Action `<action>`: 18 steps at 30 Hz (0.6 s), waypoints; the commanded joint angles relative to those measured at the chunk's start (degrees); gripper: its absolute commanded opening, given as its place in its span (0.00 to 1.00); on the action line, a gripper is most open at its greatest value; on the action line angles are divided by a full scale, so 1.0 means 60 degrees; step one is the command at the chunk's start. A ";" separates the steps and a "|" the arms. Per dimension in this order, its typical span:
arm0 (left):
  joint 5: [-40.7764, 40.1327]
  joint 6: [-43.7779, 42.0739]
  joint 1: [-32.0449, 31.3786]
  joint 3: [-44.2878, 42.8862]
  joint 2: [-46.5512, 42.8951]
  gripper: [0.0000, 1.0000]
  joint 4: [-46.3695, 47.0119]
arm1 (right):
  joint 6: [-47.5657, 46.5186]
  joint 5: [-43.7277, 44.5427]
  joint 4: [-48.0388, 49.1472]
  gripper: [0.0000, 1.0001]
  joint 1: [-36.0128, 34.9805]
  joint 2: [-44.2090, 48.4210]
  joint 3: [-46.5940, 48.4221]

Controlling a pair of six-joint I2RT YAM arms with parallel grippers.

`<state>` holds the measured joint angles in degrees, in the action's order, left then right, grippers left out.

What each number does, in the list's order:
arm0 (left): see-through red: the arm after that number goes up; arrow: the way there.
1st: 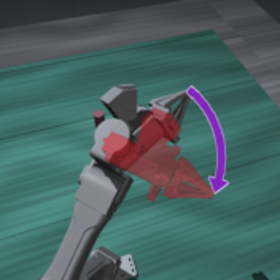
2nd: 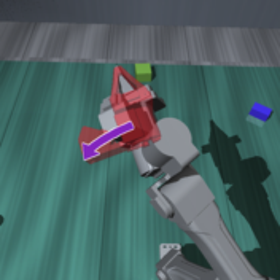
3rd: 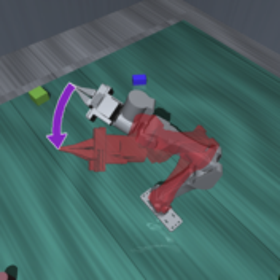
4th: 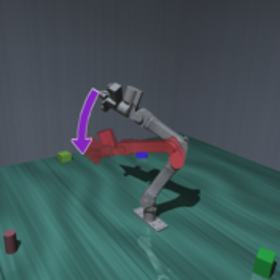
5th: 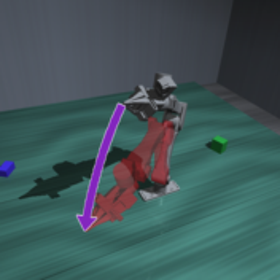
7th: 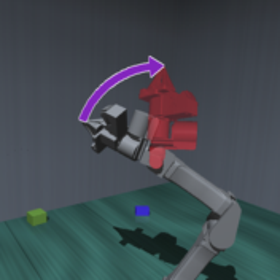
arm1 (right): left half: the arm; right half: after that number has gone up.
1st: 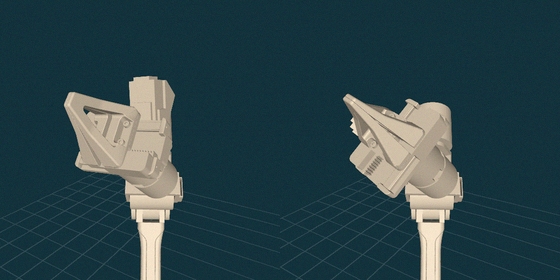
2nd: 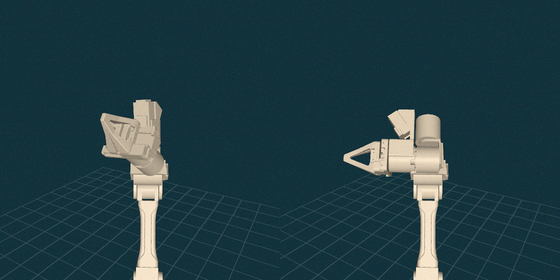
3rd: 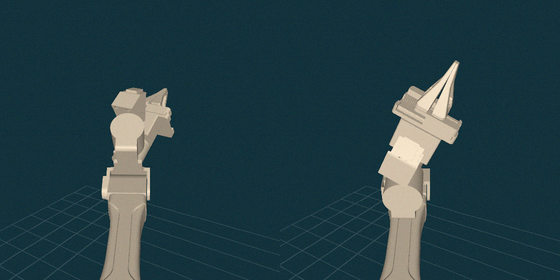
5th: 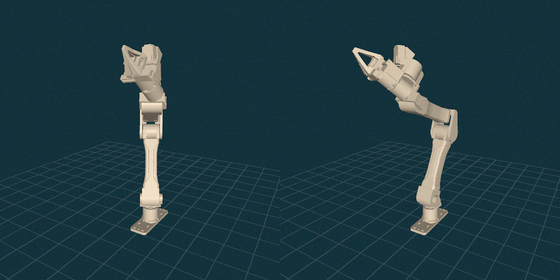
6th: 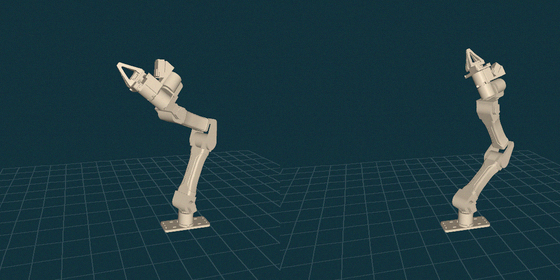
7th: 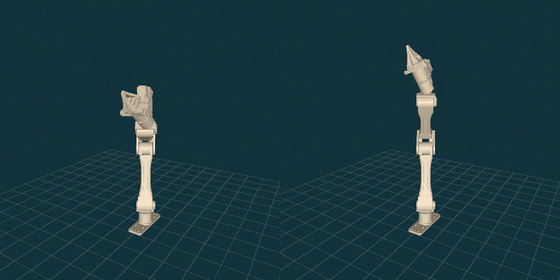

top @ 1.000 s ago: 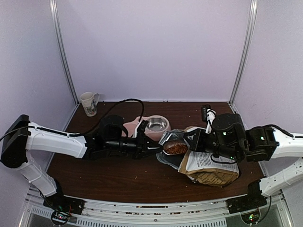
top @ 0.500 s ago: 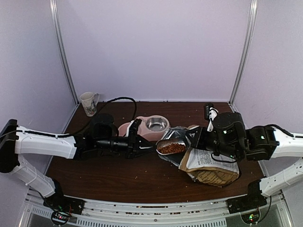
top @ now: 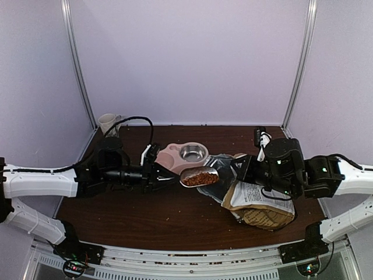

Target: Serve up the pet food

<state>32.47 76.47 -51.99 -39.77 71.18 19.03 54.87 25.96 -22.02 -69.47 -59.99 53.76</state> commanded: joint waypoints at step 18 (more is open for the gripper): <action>-0.0726 0.0735 0.4081 0.1772 -0.2098 0.00 0.0065 | -0.0111 0.0528 0.0120 0.00 0.0108 -0.0151 0.0188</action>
<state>30.17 81.14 -32.23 -30.87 61.08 18.74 54.48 26.04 -21.63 -69.45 -60.42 53.74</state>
